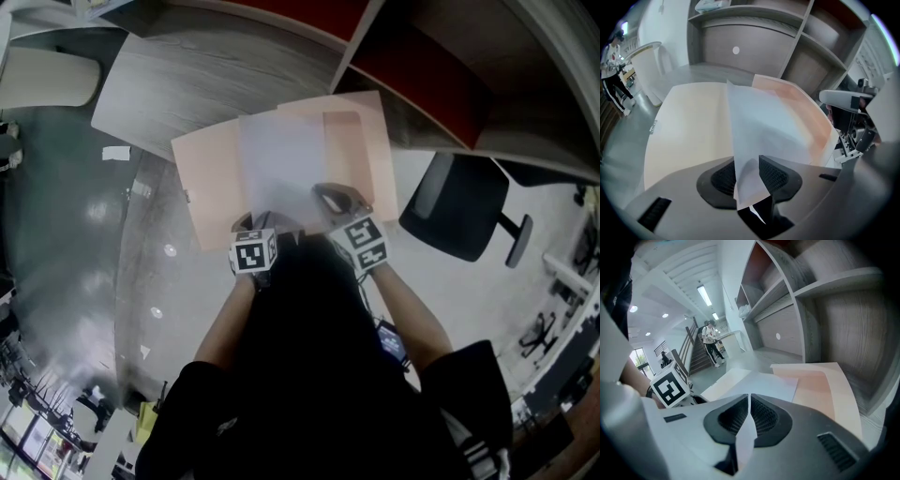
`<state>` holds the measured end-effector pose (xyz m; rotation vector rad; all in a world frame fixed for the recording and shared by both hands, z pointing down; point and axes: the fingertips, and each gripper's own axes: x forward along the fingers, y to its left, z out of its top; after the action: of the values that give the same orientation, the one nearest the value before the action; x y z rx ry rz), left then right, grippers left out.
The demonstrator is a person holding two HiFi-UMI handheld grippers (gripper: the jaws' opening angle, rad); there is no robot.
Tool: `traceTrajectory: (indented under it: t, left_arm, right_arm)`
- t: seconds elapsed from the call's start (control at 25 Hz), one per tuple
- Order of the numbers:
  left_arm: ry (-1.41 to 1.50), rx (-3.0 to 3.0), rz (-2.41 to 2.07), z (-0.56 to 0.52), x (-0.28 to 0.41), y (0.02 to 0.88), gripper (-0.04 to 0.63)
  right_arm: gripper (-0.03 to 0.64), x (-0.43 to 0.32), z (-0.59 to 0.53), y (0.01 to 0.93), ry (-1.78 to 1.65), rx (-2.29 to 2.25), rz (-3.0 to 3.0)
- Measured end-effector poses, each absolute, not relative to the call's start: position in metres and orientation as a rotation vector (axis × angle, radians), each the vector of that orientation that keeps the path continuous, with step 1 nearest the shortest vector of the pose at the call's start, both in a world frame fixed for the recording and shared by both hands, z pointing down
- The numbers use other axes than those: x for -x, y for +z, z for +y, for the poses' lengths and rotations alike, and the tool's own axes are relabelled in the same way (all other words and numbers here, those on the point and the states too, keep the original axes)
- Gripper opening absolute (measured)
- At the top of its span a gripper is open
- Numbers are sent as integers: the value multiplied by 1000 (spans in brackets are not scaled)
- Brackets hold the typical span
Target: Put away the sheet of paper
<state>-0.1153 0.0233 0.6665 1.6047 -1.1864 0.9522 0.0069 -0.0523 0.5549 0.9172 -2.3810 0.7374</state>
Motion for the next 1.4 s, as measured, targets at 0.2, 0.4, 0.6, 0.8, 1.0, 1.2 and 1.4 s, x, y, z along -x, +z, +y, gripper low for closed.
traceTrajectory:
  t: [0.2, 0.4, 0.6, 0.8, 1.0, 1.2, 1.4]
  left_arm:
    - [955, -1577, -1195, 25, 128, 668, 158]
    - [974, -1566, -1182, 27, 131, 667, 109]
    - [995, -1550, -1178, 33, 131, 668, 78]
    - [989, -1565, -1181, 27, 124, 668, 72]
    - [984, -1572, -1173, 26, 114, 667, 72]
    - [970, -1573, -1158, 26, 101, 667, 61]
    - [969, -1586, -1141, 26, 87, 667, 60]
  right_arm:
    - [32, -8, -53, 557, 740, -914, -2382]
    - [31, -6, -54, 556, 740, -910, -2390]
    - [32, -7, -56, 555, 742, -913, -2392]
    - [32, -14, -55, 557, 748, -917, -2388]
    - [32, -20, -52, 558, 751, -919, -2380]
    - [32, -26, -50, 559, 751, -917, -2372]
    - [32, -31, -49, 559, 751, -913, -2372]
